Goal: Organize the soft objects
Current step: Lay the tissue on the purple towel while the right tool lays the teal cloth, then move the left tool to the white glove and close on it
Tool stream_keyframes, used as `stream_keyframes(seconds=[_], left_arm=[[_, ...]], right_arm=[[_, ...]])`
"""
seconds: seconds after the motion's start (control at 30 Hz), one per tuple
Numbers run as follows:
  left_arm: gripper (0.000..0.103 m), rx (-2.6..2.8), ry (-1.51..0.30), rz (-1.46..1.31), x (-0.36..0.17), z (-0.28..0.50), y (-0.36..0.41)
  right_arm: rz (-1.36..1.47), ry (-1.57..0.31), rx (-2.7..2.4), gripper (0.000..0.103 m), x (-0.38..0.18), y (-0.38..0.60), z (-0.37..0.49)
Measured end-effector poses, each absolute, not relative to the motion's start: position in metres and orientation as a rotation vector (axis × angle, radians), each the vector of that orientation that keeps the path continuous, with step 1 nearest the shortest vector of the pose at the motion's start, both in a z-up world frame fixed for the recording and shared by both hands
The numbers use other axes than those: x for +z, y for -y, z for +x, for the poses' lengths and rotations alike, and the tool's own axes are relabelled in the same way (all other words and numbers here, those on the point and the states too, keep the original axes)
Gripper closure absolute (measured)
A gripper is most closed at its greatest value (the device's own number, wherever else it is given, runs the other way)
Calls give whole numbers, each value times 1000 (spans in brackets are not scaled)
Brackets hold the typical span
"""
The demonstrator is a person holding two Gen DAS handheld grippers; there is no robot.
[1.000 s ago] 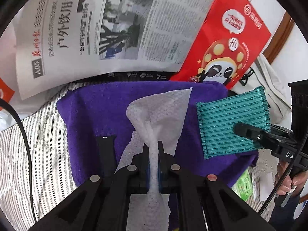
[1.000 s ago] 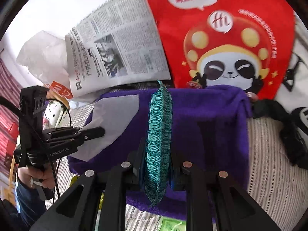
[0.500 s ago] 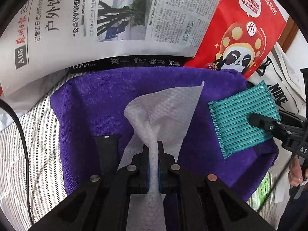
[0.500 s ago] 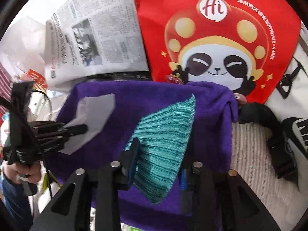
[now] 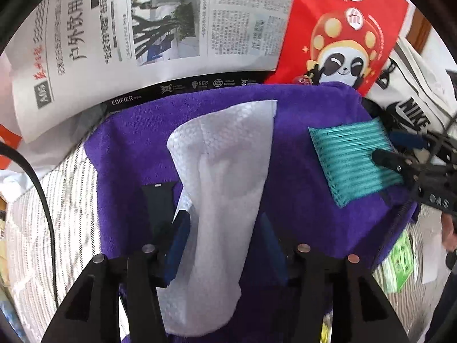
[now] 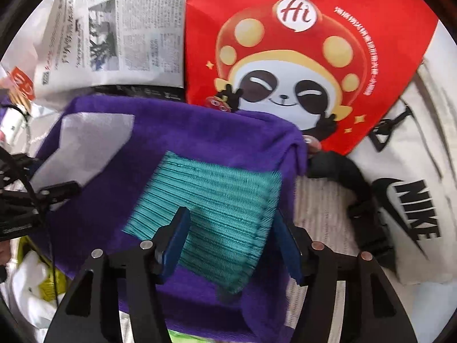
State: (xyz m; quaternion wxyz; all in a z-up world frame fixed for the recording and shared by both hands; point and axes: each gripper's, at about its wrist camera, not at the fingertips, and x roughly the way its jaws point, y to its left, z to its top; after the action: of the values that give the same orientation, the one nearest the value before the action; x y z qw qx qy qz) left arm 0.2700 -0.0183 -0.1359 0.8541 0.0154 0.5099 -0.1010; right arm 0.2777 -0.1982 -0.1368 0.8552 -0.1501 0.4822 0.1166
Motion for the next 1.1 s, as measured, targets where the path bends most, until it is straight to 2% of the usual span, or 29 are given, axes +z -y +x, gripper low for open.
stream_keyframes(seconds=[0.1, 0.77, 1.1], left_arm=[[47, -216, -1076, 20, -132, 263, 19], [47, -234, -1021, 9, -88, 156, -3], [47, -318, -994, 33, -96, 107, 25]], right_arm=[[-358, -1008, 191, 43, -137, 199, 274], [-76, -959, 281, 43, -82, 223, 158], [-45, -958, 218, 46, -81, 228, 109]])
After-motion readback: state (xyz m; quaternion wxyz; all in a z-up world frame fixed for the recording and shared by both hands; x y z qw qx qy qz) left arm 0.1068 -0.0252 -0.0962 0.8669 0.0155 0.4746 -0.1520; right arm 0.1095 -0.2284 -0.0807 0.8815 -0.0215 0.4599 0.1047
